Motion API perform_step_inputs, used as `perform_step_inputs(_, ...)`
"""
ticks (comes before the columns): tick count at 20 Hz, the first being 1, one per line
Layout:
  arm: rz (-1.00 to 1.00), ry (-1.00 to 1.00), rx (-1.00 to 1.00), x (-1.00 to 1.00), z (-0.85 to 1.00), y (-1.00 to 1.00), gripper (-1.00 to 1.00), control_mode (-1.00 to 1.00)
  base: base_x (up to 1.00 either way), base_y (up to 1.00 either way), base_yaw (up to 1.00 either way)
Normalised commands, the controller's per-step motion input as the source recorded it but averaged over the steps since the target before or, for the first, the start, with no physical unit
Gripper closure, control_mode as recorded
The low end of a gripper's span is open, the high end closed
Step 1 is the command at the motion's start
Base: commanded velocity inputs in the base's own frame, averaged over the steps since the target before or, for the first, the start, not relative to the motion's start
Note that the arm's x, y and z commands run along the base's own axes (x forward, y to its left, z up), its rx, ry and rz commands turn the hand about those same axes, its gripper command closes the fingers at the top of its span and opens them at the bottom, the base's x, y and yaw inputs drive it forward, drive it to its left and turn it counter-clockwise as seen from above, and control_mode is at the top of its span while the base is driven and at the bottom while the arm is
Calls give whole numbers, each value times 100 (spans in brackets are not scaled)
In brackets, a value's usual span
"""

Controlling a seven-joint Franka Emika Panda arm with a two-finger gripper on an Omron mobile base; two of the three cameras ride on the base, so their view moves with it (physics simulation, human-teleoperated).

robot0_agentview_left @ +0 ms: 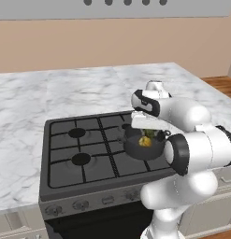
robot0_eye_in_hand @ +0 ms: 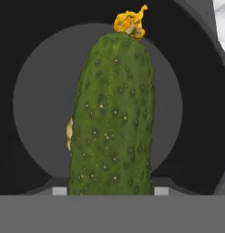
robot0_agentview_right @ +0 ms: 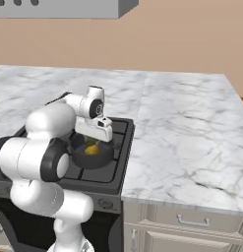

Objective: Put the squash and cucumber in the pot. Retrieve the spatula and lightly stir the vegetables in the pot.

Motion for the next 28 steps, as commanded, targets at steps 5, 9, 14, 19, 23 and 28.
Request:
perform_step_inputs(5,0,-7,-1,0,-45,0,100,-100,0,0,0)
perform_step_inputs(9,0,-10,0,0,-3,0,100,-100,0,0,0)
perform_step_inputs(14,0,-5,0,-5,0,0,100,-100,0,0,0)
perform_step_inputs(19,0,0,0,-6,0,0,-100,-100,0,0,0)
perform_step_inputs(23,0,-4,0,-24,18,-3,-100,-100,0,0,0)
perform_step_inputs(28,0,-7,4,-42,48,-3,-100,-100,0,0,0)
